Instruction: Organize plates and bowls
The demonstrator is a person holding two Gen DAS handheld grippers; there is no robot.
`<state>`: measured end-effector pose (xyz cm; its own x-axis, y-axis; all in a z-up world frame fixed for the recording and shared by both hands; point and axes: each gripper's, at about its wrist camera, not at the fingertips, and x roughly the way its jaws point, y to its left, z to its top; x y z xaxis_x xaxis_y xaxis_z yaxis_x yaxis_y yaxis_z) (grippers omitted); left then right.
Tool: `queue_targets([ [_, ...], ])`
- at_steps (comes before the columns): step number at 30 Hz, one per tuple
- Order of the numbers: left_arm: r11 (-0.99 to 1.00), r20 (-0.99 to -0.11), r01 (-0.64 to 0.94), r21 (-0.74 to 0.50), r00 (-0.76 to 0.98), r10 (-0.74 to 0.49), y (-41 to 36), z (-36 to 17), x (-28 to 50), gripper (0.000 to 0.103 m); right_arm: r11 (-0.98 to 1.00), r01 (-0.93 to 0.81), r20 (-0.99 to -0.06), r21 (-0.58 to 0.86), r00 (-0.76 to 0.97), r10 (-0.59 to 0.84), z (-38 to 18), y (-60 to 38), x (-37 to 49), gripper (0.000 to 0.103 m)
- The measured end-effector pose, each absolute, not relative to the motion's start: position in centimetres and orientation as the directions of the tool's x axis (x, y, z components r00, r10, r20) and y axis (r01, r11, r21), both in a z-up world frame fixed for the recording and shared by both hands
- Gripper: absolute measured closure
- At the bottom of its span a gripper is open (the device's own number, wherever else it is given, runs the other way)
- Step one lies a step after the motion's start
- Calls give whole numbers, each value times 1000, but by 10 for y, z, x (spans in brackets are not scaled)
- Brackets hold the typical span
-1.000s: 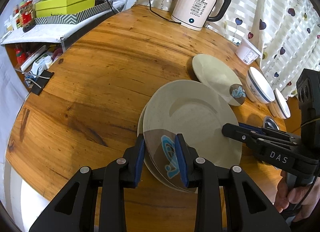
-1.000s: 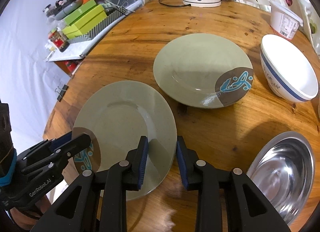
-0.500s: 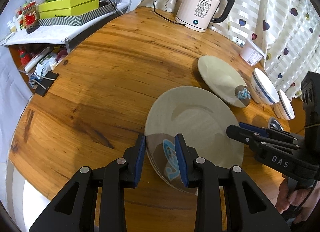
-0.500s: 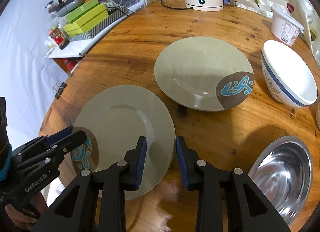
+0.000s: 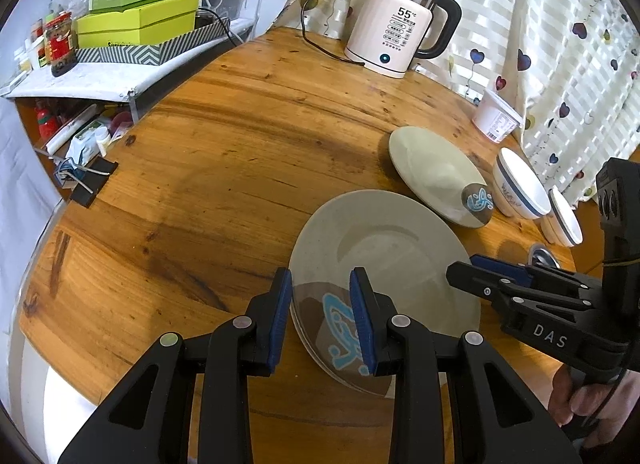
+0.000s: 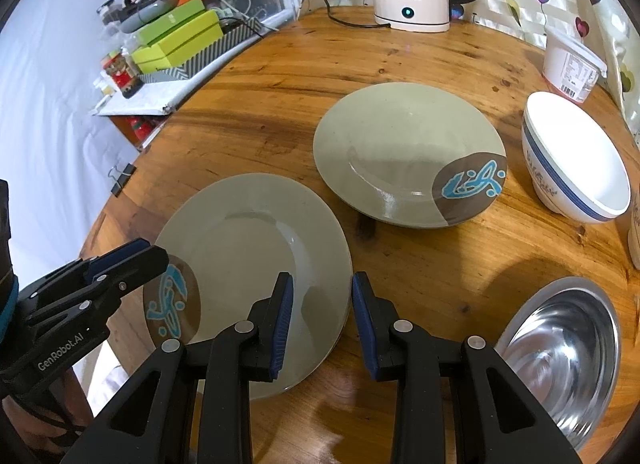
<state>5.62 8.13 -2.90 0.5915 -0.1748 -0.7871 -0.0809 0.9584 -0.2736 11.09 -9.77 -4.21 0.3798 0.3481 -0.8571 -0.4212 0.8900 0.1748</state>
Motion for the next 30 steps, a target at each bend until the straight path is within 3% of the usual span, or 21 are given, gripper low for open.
queue_targets([
  [15, 965, -753, -53, -255, 637, -164, 74, -6, 54, 72, 902, -420, -808, 103, 494, 322, -8, -110, 95, 72],
  [26, 966, -742, -9, -260, 642, -194, 59, 3, 61, 71, 910, -405, -783, 86, 537, 313, 4, -125, 86, 59],
  [30, 960, -733, 11, -279, 643, -220, 54, 5, 66, 58, 915, -393, -781, 98, 540, 315, 5, -133, 88, 59],
])
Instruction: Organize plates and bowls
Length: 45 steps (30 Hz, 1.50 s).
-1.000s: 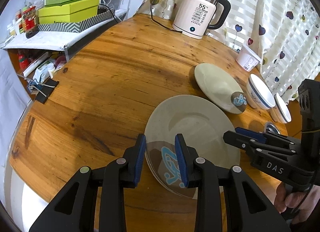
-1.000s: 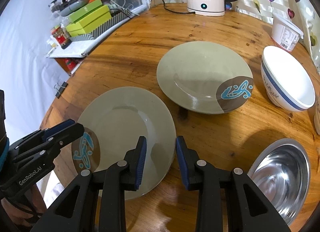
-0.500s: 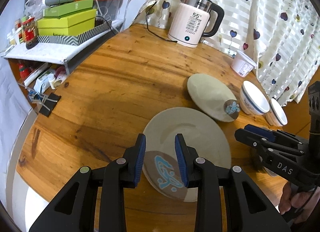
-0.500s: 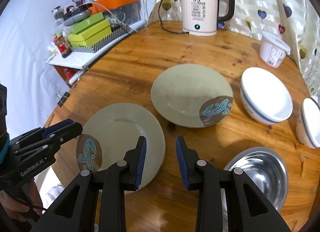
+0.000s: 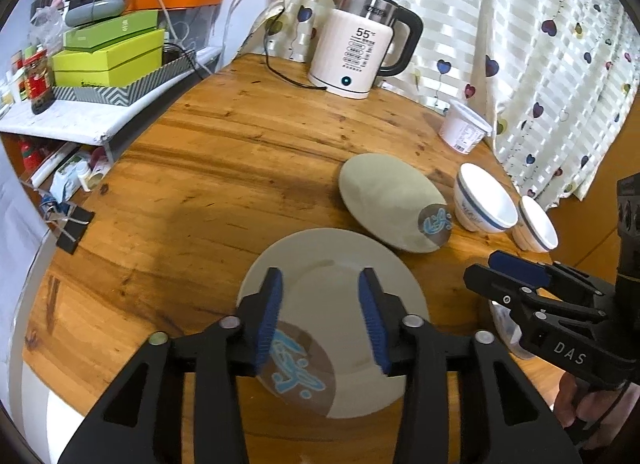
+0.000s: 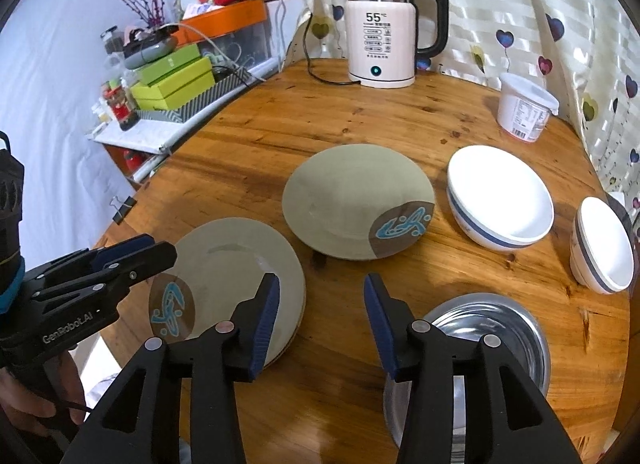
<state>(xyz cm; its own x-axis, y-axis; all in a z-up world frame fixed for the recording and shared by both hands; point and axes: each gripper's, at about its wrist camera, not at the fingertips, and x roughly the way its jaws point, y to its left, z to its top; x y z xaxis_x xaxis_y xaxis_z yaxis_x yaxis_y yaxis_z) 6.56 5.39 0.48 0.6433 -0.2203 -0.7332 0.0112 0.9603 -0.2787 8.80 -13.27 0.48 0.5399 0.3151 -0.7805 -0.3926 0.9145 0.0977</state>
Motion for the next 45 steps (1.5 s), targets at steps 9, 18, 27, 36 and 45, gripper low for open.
queue_targets([
  [9, 957, -724, 58, -283, 642, -252, 42, 9, 73, 48, 922, -367, -778, 121, 542, 318, 5, -147, 95, 59],
  [18, 955, -731, 82, -286, 625, -273, 38, 10, 88, 48, 927, -344, -780, 145, 537, 322, 3, -156, 104, 59],
  [27, 952, -741, 112, -284, 605, -292, 36, 13, 112, 48, 931, -311, -787, 190, 519, 334, 0, -164, 120, 59],
  [36, 954, -752, 132, -268, 591, -293, 32, 11, 143, 48, 939, -265, -806, 219, 494, 327, -8, -169, 142, 59],
  [45, 947, -769, 152, -283, 554, -319, 30, 0, 172, 48, 941, -220, -820, 257, 466, 332, -17, -174, 161, 59],
])
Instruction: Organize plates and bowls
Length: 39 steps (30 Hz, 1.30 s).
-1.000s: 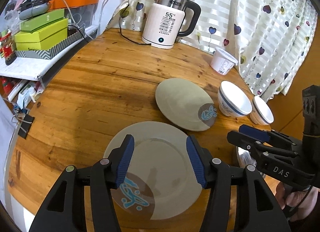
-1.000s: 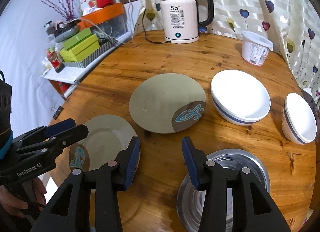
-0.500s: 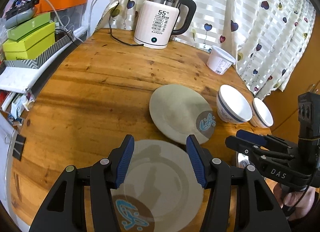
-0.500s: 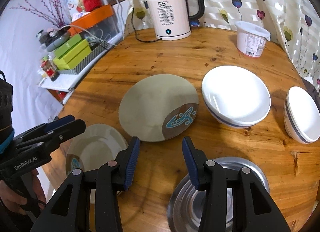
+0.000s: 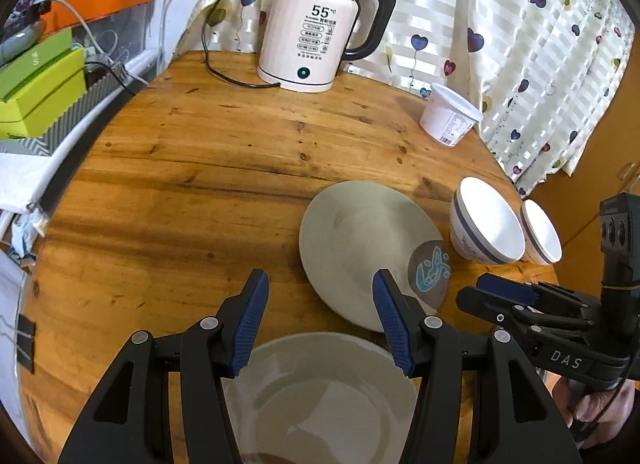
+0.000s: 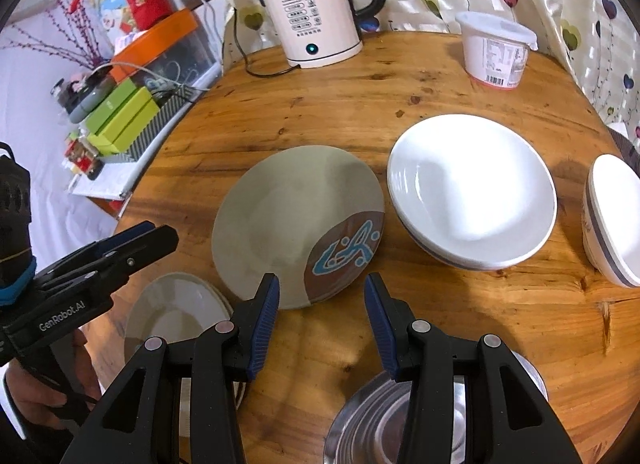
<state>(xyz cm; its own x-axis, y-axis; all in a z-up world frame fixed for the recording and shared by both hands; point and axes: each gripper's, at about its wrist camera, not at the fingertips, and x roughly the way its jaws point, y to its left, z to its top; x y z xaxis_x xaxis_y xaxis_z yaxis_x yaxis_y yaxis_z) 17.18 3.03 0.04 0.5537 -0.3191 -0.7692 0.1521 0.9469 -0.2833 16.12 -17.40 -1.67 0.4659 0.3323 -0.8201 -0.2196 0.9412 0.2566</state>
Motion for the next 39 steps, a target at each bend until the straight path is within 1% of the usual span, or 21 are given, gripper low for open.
queue_targets([
  [6, 945, -784, 153, -290, 529, -326, 31, -6, 187, 48, 943, -189, -833, 274, 443, 331, -23, -176, 174, 59],
  [14, 950, -811, 184, -252, 496, -311, 20, -16, 204, 48, 949, -141, -851, 282, 419, 315, -32, -177, 188, 59],
  [29, 944, -842, 190, -272, 428, -328, 9, -38, 227, 48, 952, -94, -874, 291, 379, 305, -45, -176, 205, 60],
  [32, 943, -846, 192, -271, 420, -329, 7, -40, 231, 52, 952, -91, -875, 291, 377, 303, -46, -175, 207, 64],
  [37, 944, -849, 192, -269, 415, -326, 7, -43, 235, 57, 954, -82, -877, 290, 375, 299, -48, -175, 210, 67],
  [39, 943, -849, 193, -269, 415, -327, 6, -44, 236, 58, 954, -79, -878, 291, 375, 299, -49, -175, 211, 68],
])
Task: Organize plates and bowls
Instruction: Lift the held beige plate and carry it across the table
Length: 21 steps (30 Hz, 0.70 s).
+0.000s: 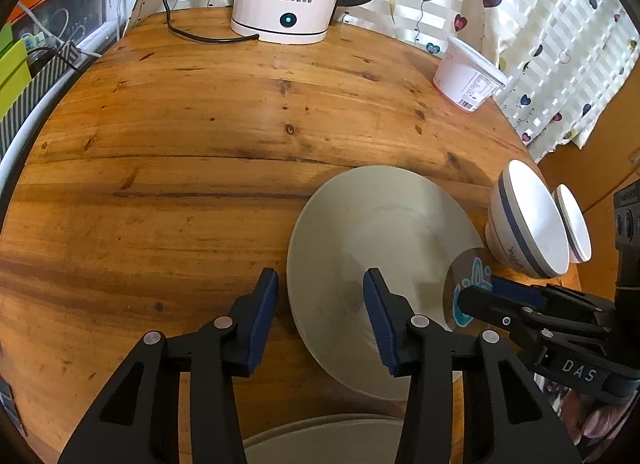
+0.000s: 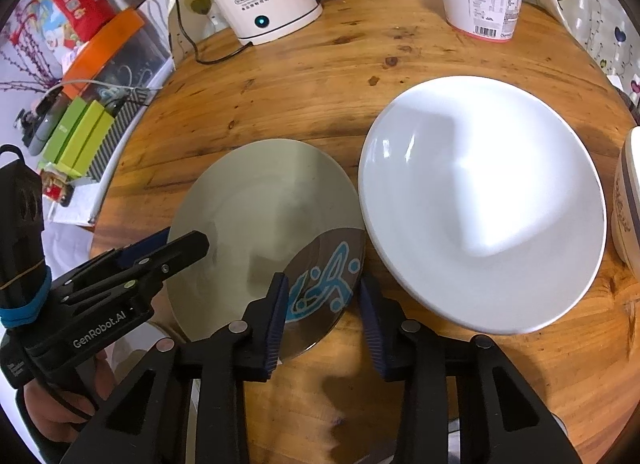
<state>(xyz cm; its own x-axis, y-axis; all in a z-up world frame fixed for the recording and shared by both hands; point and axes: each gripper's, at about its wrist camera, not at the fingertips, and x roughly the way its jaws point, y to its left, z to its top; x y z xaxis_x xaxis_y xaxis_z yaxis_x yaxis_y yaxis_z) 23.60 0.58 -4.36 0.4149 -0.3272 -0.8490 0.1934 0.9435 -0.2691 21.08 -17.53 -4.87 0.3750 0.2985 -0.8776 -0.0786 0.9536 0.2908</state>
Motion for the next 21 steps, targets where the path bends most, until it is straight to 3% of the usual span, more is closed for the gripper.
queue_targets([
  [6, 945, -851, 198, -261, 415, -322, 4, -44, 238, 62, 955, -71, -877, 287, 380, 292, -50, -175, 214, 74],
  [21, 951, -837, 183, -248, 454, -306, 11, -32, 228, 62, 951, -93, -867, 296, 391, 308, -45, -171, 213, 75],
])
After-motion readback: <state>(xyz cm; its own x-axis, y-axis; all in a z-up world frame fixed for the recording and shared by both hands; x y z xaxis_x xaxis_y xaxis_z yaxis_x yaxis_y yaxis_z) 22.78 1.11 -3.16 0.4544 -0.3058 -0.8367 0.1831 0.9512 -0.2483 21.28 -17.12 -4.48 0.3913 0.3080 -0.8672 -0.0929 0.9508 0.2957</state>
